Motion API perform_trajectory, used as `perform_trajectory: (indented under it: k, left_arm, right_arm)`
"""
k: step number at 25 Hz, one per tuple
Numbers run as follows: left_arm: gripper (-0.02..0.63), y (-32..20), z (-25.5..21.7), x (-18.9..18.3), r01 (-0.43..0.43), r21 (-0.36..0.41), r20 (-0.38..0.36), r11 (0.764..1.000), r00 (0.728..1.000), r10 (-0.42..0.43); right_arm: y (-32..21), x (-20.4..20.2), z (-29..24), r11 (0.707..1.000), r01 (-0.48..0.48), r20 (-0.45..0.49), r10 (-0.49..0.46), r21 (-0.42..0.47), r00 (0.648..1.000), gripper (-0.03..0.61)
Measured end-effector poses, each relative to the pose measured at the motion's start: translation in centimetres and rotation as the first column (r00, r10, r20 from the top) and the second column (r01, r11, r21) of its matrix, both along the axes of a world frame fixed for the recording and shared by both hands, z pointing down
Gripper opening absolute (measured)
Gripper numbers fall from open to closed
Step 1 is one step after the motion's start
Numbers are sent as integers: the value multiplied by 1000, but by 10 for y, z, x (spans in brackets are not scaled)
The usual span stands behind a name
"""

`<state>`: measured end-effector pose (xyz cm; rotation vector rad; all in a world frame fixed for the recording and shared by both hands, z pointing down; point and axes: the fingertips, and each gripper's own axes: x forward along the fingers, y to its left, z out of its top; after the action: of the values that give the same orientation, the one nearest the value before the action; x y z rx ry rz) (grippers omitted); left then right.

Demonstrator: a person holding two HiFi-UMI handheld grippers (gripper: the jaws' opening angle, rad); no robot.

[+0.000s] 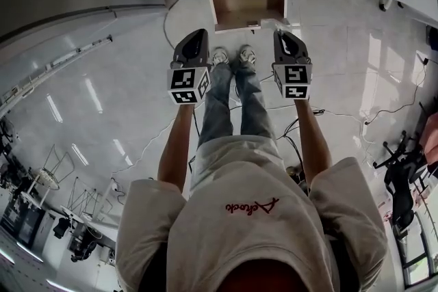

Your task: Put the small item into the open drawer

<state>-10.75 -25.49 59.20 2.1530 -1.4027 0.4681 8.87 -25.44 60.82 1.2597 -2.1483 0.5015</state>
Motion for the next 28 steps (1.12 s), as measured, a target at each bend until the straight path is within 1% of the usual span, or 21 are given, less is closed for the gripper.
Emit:
perform_trajectory:
  k: [4,8,13,17,25,28]
  left_arm:
    - [8,10,20,2,-8,-30,-2,1000,1000,8]
    - [8,12,35,4,-13,-42,3,999,1000,13]
    - [8,13,56,3,10,-56,1,998,1000,-10]
    - [8,9,76,6,13,-56,-7,998,1000,-14]
    - [8,11,106,17,13,-66,-18,998,1000,-14]
    - [8,15,117,18,12,-75,-17,997,1000,-13]
  right_arm:
    - [12,-6,19,999,18,4,-18,-32,1000,14]
    - [19,-12,36,998,39,13,-39,-49,999,14]
    - [27,-18,60,997,42,31,-40,-65,999,14]
    - [34,-21,81,996,48,36,-45,-77,998,14]
    - [43,-16,102,995,49,46,-45,-82,998,14]
    - [45,-15,106,995,40,64,-34,-95,997,14]
